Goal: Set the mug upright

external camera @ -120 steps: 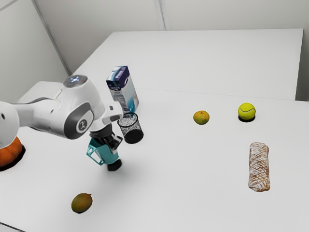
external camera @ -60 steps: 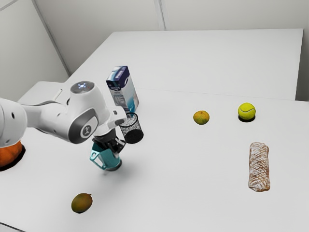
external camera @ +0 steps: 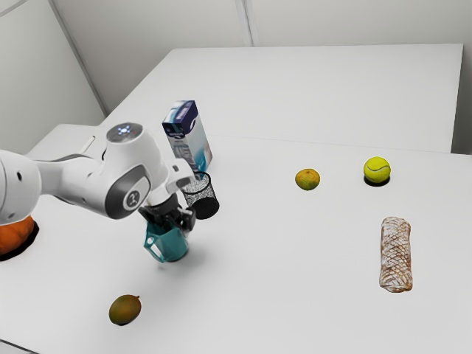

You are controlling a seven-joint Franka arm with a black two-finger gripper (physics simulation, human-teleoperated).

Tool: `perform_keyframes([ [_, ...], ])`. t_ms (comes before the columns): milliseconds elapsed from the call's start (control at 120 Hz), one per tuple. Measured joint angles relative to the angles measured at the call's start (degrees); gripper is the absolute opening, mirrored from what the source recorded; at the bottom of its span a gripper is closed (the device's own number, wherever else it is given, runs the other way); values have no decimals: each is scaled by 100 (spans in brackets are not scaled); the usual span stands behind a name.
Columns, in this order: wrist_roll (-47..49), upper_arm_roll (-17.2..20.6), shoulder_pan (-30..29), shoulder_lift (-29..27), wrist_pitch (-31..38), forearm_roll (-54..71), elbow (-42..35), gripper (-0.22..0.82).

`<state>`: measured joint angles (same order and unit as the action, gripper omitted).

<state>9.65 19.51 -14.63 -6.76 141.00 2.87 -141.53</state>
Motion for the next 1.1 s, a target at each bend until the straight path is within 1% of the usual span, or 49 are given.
perform_keyframes([
  [67,24,0,38,-82,4,-21,6,29],
  [142,46,0,58,-194,6,-37,16,35],
  [283,71,0,63,-369,-41,-141,91,42],
  [333,74,0,60,-400,-181,-231,277,44],
  [592,91,0,51,-293,-1592,-501,1699,52],
  [758,106,-12,62,79,-2528,-528,2697,55],
  [858,121,-56,174,284,-3050,-517,3256,56],
  [925,131,-139,321,389,-3359,-493,3583,57],
  [1100,146,-528,897,657,-4022,-447,4399,58],
])
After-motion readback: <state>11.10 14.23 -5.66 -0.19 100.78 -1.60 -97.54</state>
